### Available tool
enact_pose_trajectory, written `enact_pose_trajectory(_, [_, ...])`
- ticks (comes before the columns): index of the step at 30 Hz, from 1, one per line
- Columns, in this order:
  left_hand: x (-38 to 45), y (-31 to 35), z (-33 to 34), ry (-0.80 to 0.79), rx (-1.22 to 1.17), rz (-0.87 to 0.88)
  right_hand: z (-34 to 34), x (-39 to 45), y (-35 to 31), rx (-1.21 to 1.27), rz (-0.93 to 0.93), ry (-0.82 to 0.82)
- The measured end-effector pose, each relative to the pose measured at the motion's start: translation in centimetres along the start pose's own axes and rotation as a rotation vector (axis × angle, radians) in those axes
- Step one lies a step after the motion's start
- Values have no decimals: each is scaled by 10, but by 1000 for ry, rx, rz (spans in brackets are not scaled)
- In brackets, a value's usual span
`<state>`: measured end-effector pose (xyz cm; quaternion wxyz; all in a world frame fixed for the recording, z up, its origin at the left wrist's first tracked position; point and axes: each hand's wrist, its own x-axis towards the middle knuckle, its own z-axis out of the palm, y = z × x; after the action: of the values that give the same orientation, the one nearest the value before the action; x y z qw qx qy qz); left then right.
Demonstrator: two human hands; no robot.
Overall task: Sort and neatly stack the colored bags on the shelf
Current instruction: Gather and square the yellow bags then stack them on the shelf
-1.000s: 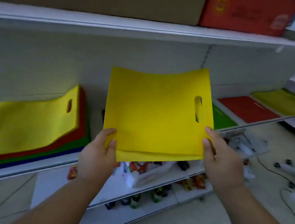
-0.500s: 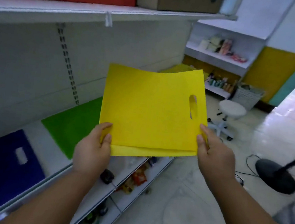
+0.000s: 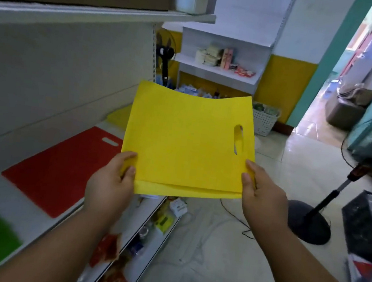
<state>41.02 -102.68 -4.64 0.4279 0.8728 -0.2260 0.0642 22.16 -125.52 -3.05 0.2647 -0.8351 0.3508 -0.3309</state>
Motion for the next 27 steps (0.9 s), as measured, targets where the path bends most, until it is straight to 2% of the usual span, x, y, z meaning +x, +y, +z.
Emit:
enact_pose_trajectory(6, [71, 34, 58, 60, 49, -83, 27, 141, 30, 32, -126, -131])
enact_pose_trajectory(11, [139, 31, 83, 151, 100, -170, 87, 237, 30, 85, -214, -221])
enact_pose_trajectory(19, [227, 2, 117, 174, 81, -299, 186, 352, 21, 142, -355, -376])
enact_pose_trajectory(23, [247, 7, 130, 192, 123, -397, 223, 396, 23, 162, -420, -523])
enact_pose_trajectory(27, [254, 8, 144, 284, 196, -507, 269, 434, 20, 143, -563, -696])
